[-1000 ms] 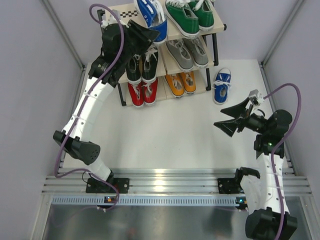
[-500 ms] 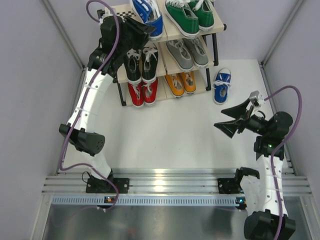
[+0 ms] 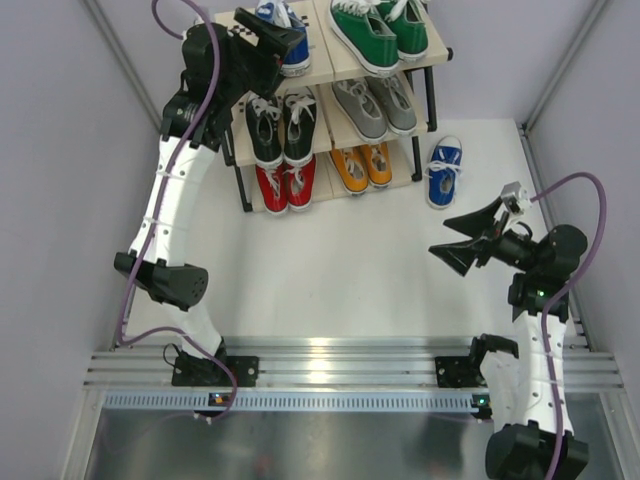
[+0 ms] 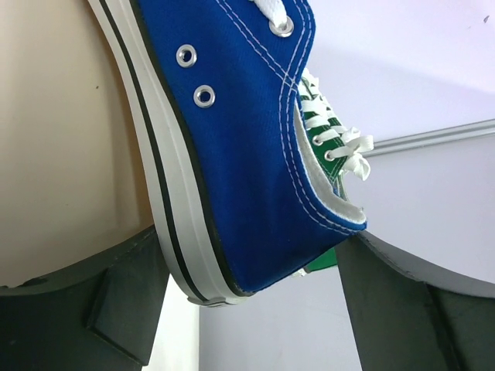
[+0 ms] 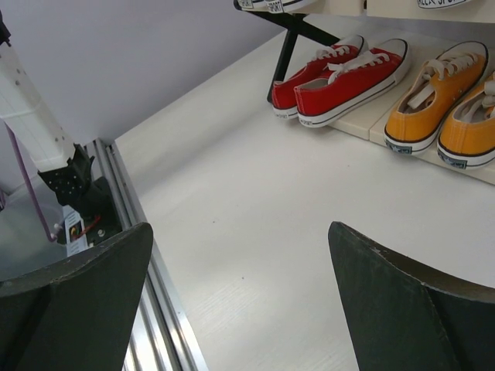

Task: Place and organize the shoes onto the shoe shelf
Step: Place the shoe at the shoe shelf.

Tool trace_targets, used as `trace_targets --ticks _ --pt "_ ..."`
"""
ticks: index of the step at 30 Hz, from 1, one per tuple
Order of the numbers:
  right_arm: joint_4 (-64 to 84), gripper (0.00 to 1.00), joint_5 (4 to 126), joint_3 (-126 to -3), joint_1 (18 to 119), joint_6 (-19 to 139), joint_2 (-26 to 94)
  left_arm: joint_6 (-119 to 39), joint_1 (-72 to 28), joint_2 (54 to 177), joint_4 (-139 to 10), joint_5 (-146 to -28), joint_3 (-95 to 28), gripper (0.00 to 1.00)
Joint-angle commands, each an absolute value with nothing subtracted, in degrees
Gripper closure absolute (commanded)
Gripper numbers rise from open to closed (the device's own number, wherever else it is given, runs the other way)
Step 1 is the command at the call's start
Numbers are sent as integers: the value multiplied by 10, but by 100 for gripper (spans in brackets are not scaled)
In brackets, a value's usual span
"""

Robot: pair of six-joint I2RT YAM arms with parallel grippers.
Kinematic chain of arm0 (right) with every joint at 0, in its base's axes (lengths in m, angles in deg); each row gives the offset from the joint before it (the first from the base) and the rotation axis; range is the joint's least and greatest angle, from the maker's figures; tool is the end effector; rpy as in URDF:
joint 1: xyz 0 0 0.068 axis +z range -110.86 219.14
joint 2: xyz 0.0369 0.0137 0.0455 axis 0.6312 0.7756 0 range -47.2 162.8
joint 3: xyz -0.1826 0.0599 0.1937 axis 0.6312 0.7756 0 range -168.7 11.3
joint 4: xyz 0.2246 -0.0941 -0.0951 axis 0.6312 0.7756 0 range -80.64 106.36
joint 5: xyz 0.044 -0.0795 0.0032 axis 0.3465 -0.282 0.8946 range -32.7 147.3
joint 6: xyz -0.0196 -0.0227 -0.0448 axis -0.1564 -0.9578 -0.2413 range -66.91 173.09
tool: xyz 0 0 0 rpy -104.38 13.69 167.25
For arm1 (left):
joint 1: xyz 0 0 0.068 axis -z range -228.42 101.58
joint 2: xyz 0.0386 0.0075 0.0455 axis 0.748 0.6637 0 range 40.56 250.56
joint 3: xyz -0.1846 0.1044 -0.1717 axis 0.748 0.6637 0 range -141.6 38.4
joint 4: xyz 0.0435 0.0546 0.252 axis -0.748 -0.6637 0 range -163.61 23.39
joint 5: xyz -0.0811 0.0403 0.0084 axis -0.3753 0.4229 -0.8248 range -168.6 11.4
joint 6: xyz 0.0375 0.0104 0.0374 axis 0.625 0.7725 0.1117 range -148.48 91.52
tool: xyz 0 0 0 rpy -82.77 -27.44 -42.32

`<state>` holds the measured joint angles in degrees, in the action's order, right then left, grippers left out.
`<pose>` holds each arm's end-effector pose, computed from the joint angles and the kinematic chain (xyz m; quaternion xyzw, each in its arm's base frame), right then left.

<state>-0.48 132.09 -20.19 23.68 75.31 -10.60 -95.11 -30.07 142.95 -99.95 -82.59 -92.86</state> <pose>0.1445 -0.0043 0.3157 -0.2491 0.6536 0.4451 0.5592 0.3518 -0.1194 0.5337 -0.2786 0.6792 -0.4772 0.4831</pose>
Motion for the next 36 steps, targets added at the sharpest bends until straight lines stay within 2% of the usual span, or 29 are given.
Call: trace_targets --ticks 1,5,6,36 --pt "-41 5 1325 -202 224 751 -118 -962 -310 1409 -987 -832 -948 12" --pt "-44 5 1325 -201 221 753 -119 -961 -310 1396 -998 -851 -937 9" --pt "-47 5 1325 -201 221 755 -119 -962 -311 1395 -999 -855 -934 2" --pt "-58 5 1322 -196 204 763 -122 -997 -315 1328 -1011 -920 -825 2"
